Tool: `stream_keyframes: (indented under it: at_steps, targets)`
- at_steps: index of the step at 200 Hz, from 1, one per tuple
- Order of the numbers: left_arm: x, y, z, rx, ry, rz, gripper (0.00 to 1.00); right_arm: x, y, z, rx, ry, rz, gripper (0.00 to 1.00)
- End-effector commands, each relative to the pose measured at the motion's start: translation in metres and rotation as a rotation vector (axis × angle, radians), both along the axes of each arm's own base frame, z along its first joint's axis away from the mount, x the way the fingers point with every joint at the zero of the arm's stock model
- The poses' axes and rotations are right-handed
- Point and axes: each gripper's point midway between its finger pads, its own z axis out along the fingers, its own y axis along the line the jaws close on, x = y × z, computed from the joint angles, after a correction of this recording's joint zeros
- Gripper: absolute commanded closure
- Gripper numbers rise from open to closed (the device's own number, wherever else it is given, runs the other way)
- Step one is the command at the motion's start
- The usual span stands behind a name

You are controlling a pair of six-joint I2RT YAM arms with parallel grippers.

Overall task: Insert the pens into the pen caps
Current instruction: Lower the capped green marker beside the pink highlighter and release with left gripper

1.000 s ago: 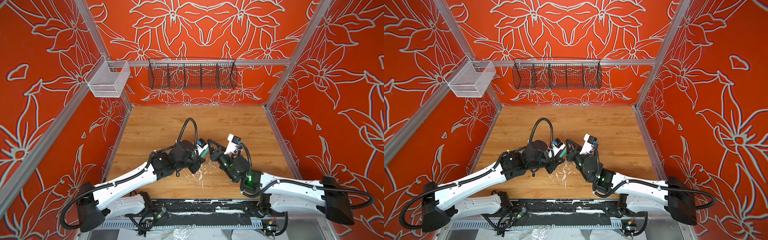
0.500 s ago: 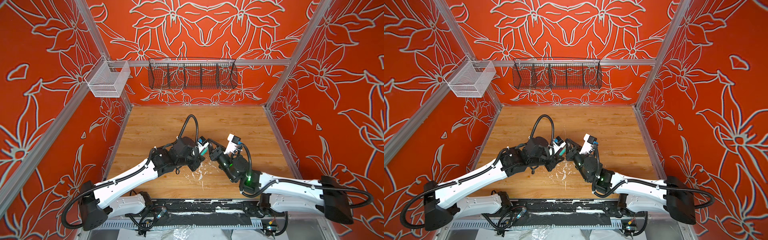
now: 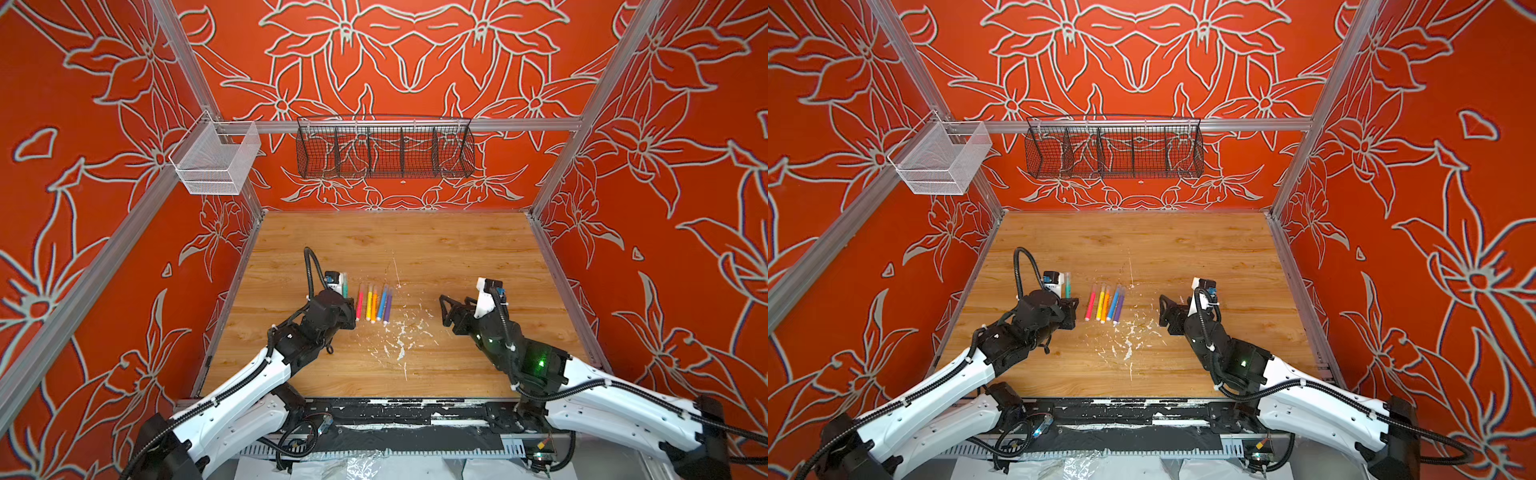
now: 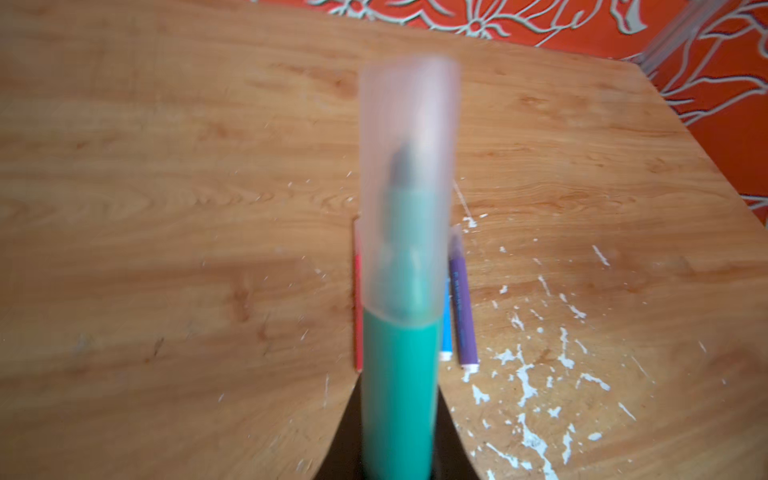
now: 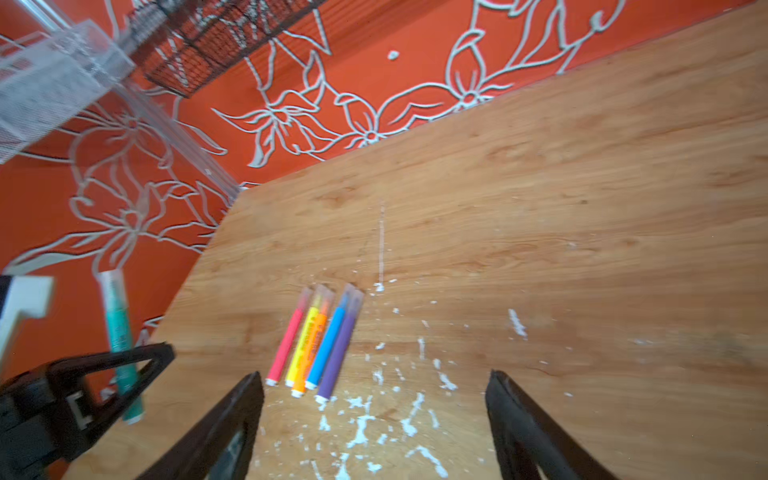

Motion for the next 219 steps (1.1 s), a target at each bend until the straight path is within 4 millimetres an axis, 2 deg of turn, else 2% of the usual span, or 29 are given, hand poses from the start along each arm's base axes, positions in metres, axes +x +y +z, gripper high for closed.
stream_keyframes:
  at_steps: [1, 32, 41, 90, 138, 181, 219]
  targets:
    - [0.000, 0.011, -0.013, -0.092, 0.045, 0.104, 1.00, -0.002, -0.035, -0.017, -0.123, 0.025, -0.095, 0.13]
    - [0.007, 0.007, -0.041, -0.085, 0.155, 0.107, 1.00, -0.006, -0.040, -0.028, -0.084, 0.027, -0.090, 0.13]
    - [0.009, 0.004, -0.056, -0.060, 0.214, 0.109, 1.00, -0.007, -0.041, -0.031, -0.080, 0.032, -0.088, 0.13]
    - [0.023, -0.004, -0.090, -0.004, 0.328, 0.122, 1.00, -0.009, -0.044, -0.036, -0.088, 0.050, -0.085, 0.13]
    - [0.036, 0.003, -0.105, 0.086, 0.372, 0.172, 1.00, -0.008, -0.044, -0.036, -0.086, 0.050, -0.083, 0.13]
    - [0.051, 0.001, -0.116, 0.125, 0.412, 0.176, 1.00, -0.009, -0.044, -0.036, -0.088, 0.049, -0.079, 0.12]
    - [0.054, 0.006, -0.122, 0.164, 0.442, 0.199, 1.00, -0.009, -0.048, -0.036, -0.094, 0.047, -0.086, 0.12]
